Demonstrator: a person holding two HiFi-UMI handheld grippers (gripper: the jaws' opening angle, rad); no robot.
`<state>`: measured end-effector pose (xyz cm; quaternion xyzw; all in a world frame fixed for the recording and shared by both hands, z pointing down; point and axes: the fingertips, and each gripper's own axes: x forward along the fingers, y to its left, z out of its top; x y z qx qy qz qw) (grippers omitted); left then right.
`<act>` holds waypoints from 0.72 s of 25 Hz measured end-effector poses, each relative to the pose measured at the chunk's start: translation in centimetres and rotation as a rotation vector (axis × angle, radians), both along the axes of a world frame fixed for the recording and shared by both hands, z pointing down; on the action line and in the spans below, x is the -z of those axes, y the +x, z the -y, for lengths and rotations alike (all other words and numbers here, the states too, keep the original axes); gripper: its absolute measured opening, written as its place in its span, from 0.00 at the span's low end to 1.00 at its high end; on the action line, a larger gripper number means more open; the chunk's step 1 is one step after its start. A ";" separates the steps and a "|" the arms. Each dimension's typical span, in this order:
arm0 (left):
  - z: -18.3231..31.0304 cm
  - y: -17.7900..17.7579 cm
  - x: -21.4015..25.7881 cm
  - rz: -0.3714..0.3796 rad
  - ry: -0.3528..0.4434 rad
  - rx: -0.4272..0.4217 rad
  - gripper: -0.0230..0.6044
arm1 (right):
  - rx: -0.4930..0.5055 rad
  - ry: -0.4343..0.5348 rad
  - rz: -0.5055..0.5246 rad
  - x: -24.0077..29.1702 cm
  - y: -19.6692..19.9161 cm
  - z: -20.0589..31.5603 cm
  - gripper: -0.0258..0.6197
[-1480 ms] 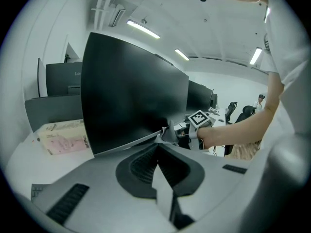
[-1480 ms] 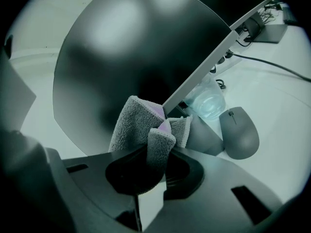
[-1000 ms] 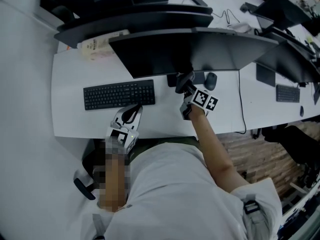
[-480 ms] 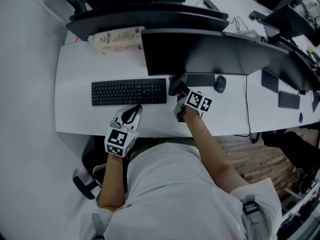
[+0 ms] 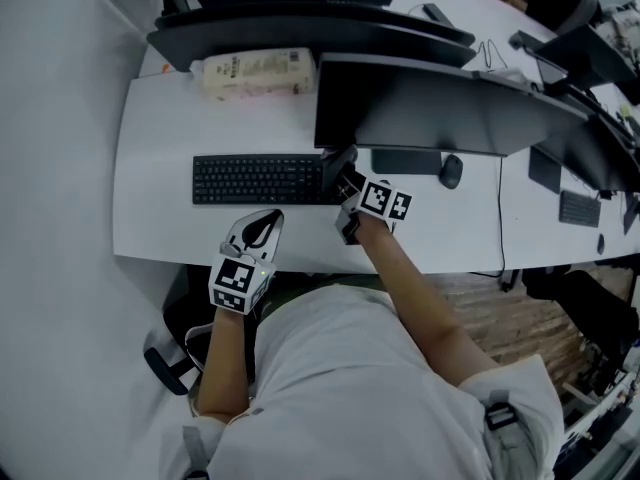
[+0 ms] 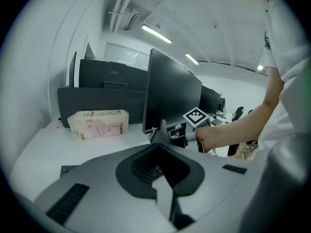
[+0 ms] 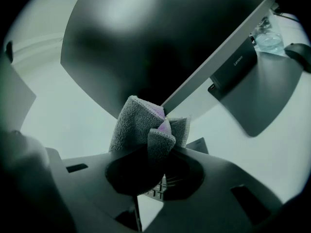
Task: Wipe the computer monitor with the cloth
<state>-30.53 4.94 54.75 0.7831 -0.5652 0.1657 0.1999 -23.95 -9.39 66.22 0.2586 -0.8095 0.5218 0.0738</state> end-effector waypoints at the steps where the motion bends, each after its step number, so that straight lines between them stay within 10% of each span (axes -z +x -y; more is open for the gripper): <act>1: -0.1 -0.2 0.0 -0.001 0.001 0.003 0.04 | 0.009 -0.004 0.004 0.0 -0.5 -0.3 0.15; 18: -1.9 -1.6 -0.5 -0.027 0.008 0.058 0.04 | 0.163 -0.045 0.093 2.3 -8.0 -3.7 0.15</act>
